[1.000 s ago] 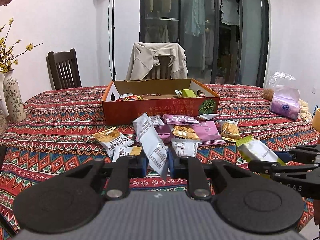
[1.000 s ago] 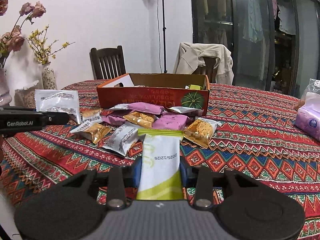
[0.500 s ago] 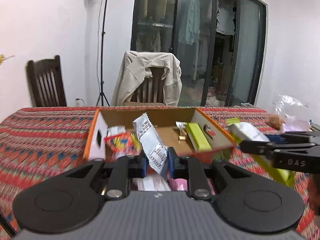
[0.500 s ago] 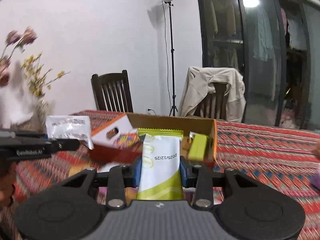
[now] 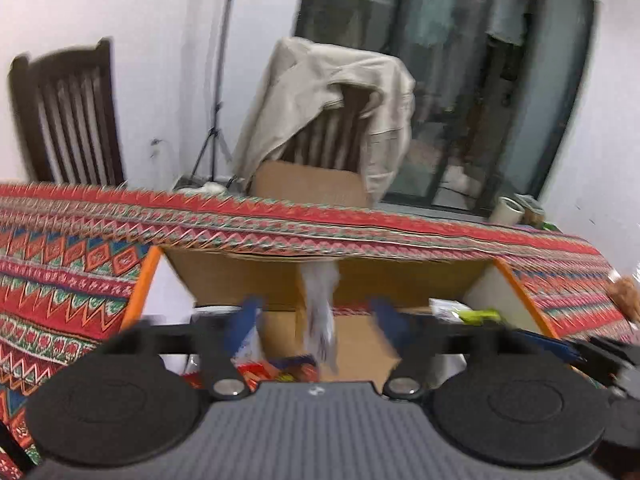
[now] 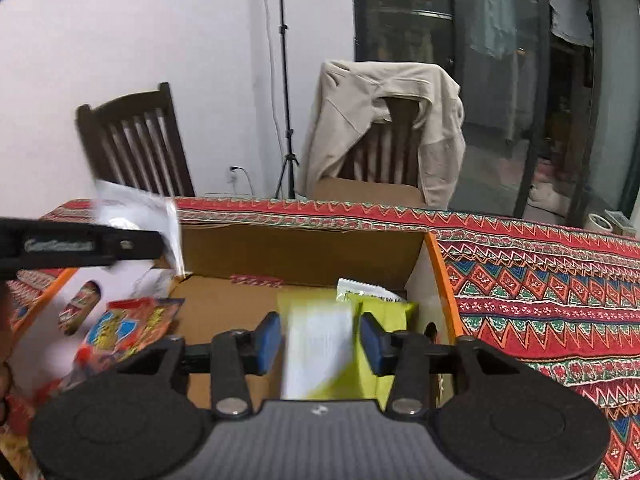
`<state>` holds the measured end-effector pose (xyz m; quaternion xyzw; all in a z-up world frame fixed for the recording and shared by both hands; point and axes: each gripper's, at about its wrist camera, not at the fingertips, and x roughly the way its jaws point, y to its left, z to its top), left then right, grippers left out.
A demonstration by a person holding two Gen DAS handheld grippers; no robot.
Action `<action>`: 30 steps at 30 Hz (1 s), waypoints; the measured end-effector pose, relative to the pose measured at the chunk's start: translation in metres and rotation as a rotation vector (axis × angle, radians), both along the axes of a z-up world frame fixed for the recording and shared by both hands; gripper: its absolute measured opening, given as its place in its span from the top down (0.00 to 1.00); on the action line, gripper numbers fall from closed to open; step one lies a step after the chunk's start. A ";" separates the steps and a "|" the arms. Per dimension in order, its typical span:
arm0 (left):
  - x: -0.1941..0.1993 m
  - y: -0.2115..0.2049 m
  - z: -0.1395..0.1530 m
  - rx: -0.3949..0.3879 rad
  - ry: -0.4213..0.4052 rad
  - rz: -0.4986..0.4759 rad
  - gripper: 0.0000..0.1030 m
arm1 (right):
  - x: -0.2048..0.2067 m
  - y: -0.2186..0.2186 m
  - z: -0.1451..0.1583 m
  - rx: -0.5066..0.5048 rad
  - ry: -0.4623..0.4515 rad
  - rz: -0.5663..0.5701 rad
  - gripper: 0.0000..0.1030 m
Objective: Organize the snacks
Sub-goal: 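Drop both held packets into the orange box by opening both grippers, then move both tools back toward the snack pile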
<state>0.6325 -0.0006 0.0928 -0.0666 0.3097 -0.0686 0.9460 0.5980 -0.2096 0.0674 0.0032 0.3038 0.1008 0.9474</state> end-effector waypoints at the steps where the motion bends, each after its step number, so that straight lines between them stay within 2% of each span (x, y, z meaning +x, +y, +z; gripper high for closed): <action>1: 0.003 0.005 -0.001 0.004 -0.001 0.021 0.27 | 0.003 0.000 0.000 0.021 -0.005 0.009 0.43; 8: -0.013 0.035 0.010 -0.007 -0.022 0.072 0.27 | 0.000 -0.007 0.017 0.022 -0.061 0.026 0.40; 15: -0.073 0.038 0.056 0.050 -0.099 0.071 0.24 | -0.038 -0.015 0.060 0.026 -0.144 0.032 0.38; 18: -0.120 0.034 0.078 0.098 -0.169 0.056 0.19 | -0.069 -0.022 0.085 0.032 -0.198 0.049 0.27; 20: -0.159 0.031 0.090 0.135 -0.228 0.054 0.14 | -0.092 -0.027 0.100 0.038 -0.224 0.061 0.27; 23: -0.214 0.026 0.099 0.181 -0.297 0.092 0.14 | -0.133 -0.041 0.117 0.061 -0.264 0.081 0.22; 25: -0.253 0.023 0.100 0.198 -0.341 0.092 0.11 | -0.165 -0.051 0.125 0.064 -0.296 0.088 0.15; 29: -0.332 0.020 0.092 0.194 -0.406 0.092 0.04 | -0.233 -0.069 0.128 0.045 -0.341 0.120 0.13; 30: -0.349 0.019 0.089 0.188 -0.417 0.094 0.02 | -0.253 -0.074 0.125 0.041 -0.347 0.131 0.09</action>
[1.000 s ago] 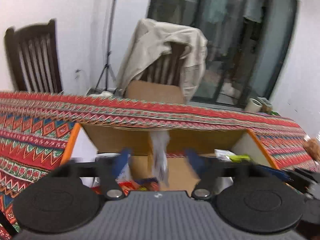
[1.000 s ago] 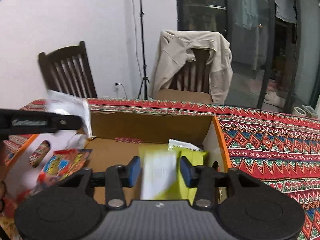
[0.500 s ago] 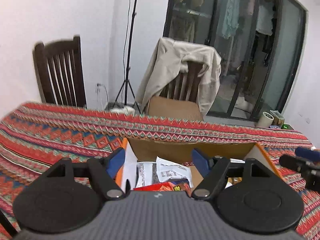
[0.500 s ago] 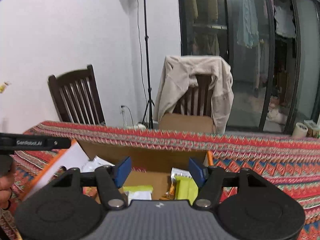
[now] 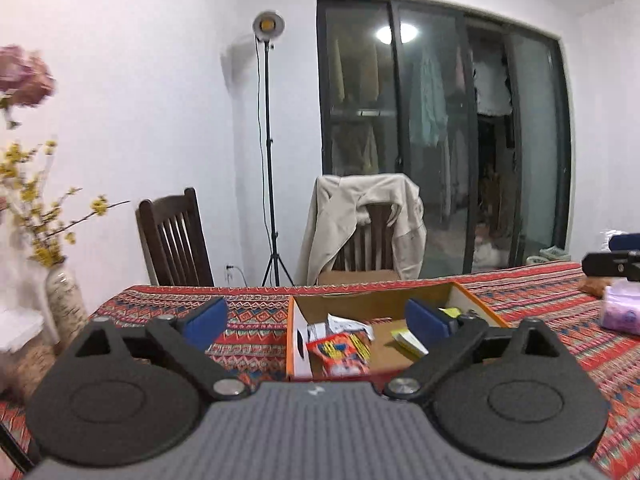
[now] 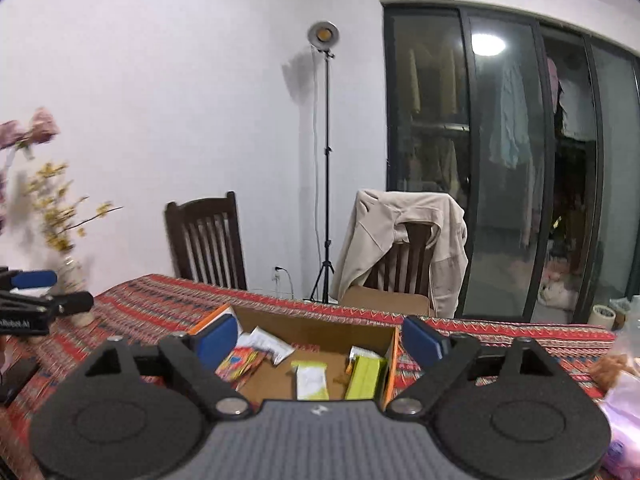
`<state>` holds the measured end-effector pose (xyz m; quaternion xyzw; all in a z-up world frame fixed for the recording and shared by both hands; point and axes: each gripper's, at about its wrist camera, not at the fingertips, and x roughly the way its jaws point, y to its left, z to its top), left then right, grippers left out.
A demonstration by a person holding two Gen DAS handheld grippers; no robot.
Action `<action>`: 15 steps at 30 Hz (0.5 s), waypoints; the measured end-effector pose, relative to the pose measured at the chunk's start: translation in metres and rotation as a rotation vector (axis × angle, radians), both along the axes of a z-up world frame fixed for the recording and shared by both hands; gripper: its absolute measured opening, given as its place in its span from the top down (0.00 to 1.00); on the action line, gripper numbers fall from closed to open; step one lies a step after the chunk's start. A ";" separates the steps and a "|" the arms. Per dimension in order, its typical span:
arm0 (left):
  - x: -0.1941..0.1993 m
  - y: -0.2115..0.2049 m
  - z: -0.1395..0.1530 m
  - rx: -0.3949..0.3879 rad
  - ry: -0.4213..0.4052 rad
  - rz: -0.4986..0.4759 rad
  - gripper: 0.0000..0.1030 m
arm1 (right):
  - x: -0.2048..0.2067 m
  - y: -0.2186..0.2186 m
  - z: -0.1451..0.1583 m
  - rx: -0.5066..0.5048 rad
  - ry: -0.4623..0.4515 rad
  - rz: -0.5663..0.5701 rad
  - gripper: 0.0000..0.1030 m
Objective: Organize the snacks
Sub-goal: 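Move both tools back toward the snack pile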
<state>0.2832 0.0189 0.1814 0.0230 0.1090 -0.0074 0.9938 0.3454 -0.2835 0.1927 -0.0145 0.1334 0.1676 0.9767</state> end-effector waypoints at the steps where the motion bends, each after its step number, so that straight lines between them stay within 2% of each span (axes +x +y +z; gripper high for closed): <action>1: -0.015 0.000 -0.004 -0.006 -0.012 0.001 0.01 | -0.014 -0.004 -0.003 -0.002 -0.001 0.003 0.05; 4: -0.053 -0.003 -0.018 0.007 -0.015 0.028 0.01 | -0.068 -0.015 -0.015 -0.016 -0.027 0.027 0.04; 9: -0.103 -0.002 -0.043 -0.077 0.031 0.047 0.01 | -0.135 -0.021 -0.035 -0.037 -0.045 0.067 0.04; 12: -0.124 -0.002 -0.062 -0.115 0.078 0.046 0.01 | -0.168 -0.025 -0.051 -0.028 -0.045 0.044 0.04; 15: -0.134 -0.002 -0.086 -0.124 0.145 0.063 0.01 | -0.188 -0.026 -0.074 -0.025 -0.004 0.013 0.04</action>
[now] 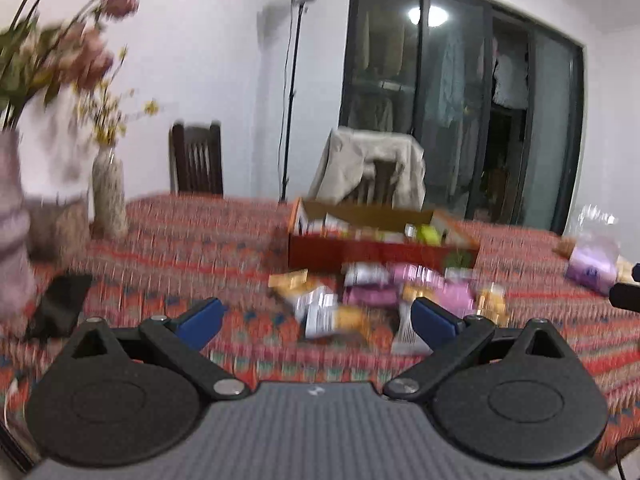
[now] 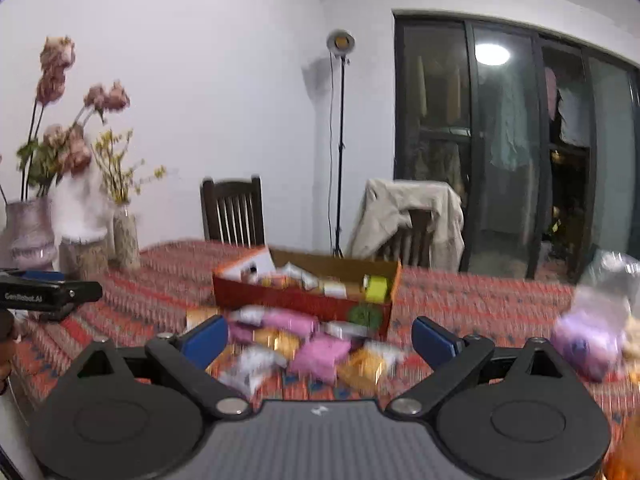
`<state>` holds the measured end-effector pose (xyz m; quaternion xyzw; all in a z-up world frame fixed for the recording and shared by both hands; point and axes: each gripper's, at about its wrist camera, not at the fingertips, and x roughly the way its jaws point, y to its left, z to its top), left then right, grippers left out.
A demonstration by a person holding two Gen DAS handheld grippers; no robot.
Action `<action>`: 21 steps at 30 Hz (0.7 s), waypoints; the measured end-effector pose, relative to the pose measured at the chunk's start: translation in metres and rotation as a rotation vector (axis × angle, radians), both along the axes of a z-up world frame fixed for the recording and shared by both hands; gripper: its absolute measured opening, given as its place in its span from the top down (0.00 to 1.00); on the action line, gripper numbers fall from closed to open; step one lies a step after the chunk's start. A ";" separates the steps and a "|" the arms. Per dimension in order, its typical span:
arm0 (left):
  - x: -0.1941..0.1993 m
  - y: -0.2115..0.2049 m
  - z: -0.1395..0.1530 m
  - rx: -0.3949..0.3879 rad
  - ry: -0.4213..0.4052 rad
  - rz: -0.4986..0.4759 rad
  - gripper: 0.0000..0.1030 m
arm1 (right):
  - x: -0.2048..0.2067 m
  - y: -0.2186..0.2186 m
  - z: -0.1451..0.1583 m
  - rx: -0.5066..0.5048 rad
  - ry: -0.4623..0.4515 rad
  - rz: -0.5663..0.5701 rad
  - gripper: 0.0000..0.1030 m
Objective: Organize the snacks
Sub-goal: 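Move both tools back toward the snack pile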
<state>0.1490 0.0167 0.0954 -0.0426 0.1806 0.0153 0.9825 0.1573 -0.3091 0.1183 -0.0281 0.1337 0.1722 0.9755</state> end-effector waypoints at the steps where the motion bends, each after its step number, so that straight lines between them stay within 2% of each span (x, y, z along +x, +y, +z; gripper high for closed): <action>1: -0.002 0.000 -0.007 0.000 0.024 0.010 0.01 | -0.005 0.000 -0.010 -0.004 0.015 -0.007 0.04; 5: -0.004 0.001 -0.037 -0.012 0.143 0.022 0.01 | -0.014 0.000 -0.050 0.013 0.125 -0.018 0.04; 7: -0.003 0.003 -0.044 -0.031 0.169 0.017 0.01 | -0.018 0.000 -0.069 0.024 0.211 -0.010 0.04; 9: -0.003 0.002 -0.049 -0.032 0.177 0.011 0.01 | -0.022 0.004 -0.081 0.021 0.253 -0.006 0.04; 16: 0.011 0.000 -0.046 -0.018 0.180 -0.006 0.01 | -0.013 0.017 -0.080 0.015 0.245 0.012 0.04; 19: 0.036 -0.004 -0.048 -0.007 0.184 0.005 0.01 | 0.000 0.020 -0.077 0.022 0.254 0.008 0.04; 21: 0.063 -0.013 -0.051 0.028 0.180 0.005 0.01 | 0.015 0.028 -0.079 0.026 0.291 0.012 0.04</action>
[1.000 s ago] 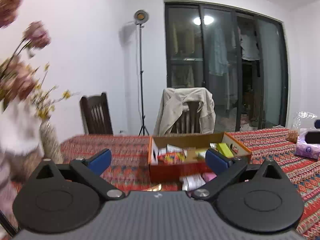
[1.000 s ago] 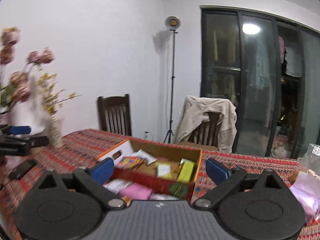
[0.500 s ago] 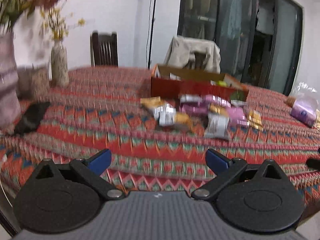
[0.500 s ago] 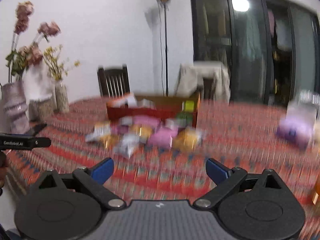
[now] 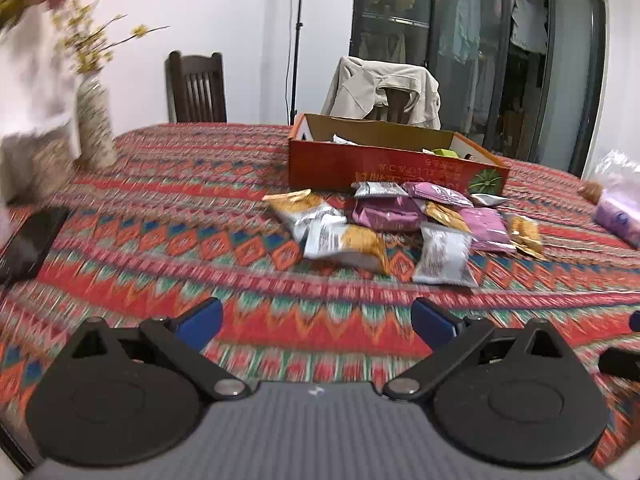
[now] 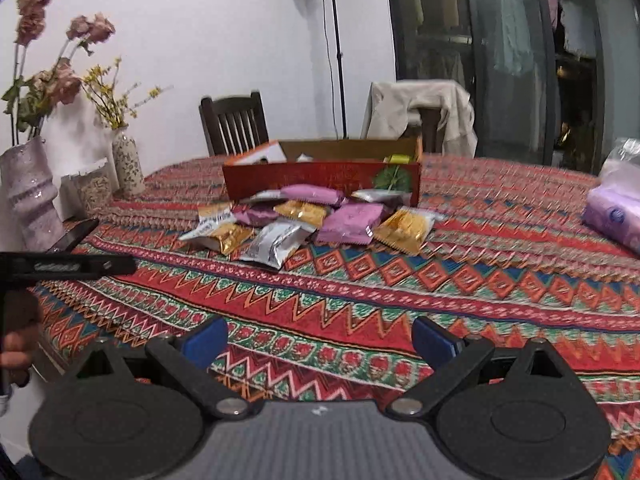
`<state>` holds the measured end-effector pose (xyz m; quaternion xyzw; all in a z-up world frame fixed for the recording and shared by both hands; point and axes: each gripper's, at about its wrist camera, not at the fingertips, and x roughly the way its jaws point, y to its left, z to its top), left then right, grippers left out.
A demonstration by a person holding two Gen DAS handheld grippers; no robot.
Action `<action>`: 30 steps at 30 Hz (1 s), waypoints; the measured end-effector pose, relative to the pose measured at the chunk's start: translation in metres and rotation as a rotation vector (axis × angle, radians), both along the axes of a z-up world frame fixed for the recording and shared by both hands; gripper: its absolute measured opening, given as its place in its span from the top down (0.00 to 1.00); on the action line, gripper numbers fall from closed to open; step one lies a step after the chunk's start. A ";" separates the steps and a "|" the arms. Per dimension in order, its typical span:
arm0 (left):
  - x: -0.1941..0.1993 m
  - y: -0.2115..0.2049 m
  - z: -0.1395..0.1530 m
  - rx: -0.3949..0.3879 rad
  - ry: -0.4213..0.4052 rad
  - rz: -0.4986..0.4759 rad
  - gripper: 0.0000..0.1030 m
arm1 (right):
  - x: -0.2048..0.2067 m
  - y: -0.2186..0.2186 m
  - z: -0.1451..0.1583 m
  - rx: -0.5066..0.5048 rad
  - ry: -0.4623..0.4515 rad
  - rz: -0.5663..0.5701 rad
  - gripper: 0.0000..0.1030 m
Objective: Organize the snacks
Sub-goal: 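Move both tools back toward the snack pile, then grasp a white biscuit packet with the left gripper while the right grasps a white packet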
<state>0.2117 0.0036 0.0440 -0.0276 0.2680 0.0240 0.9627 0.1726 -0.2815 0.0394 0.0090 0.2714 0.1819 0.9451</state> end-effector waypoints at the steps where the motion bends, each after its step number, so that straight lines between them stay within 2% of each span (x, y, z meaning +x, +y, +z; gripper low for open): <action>1: 0.014 -0.004 -0.003 0.016 0.004 -0.004 0.01 | 0.008 0.005 -0.001 -0.001 0.013 -0.003 0.04; 4: 0.057 -0.014 -0.010 0.049 0.033 -0.044 0.01 | 0.029 0.019 -0.001 -0.022 0.014 0.001 0.04; 8: 0.101 -0.011 -0.013 0.016 0.046 -0.089 0.01 | 0.049 0.037 0.006 -0.033 -0.006 0.026 0.05; 10: 0.113 -0.008 -0.016 0.012 0.053 -0.104 0.05 | 0.061 0.045 0.006 -0.040 -0.002 0.035 0.06; 11: 0.119 -0.006 -0.018 -0.004 0.072 -0.114 0.10 | 0.067 0.050 0.006 -0.047 -0.001 0.040 0.06; 12: 0.123 -0.005 -0.021 -0.027 0.094 -0.121 0.23 | 0.074 0.054 0.006 -0.053 -0.001 0.044 0.09; 13: 0.125 -0.003 -0.025 -0.048 0.115 -0.128 0.30 | 0.083 0.059 0.005 -0.060 0.007 0.050 0.16; 15: 0.121 -0.002 -0.027 -0.038 0.090 -0.144 0.45 | 0.102 0.070 0.003 -0.067 0.028 0.057 0.26; 19: 0.109 0.003 -0.026 -0.025 0.076 -0.186 0.55 | 0.135 0.094 -0.002 -0.066 0.054 0.047 0.30; 21: 0.098 0.010 -0.025 -0.004 0.073 -0.178 0.55 | 0.151 0.106 -0.004 -0.062 0.067 0.041 0.30; 25: 0.081 0.028 -0.021 -0.015 0.093 -0.176 0.55 | 0.172 0.133 -0.016 -0.122 0.078 0.025 0.41; 26: 0.077 0.031 -0.020 -0.014 0.093 -0.175 0.55 | 0.174 0.138 -0.020 -0.140 0.082 0.024 0.44; 27: 0.075 0.033 -0.018 -0.011 0.092 -0.176 0.55 | 0.177 0.142 -0.025 -0.154 0.091 0.030 0.56; 30: 0.069 0.038 -0.014 -0.023 0.089 -0.177 0.55 | 0.169 0.149 -0.025 -0.182 0.056 0.042 0.59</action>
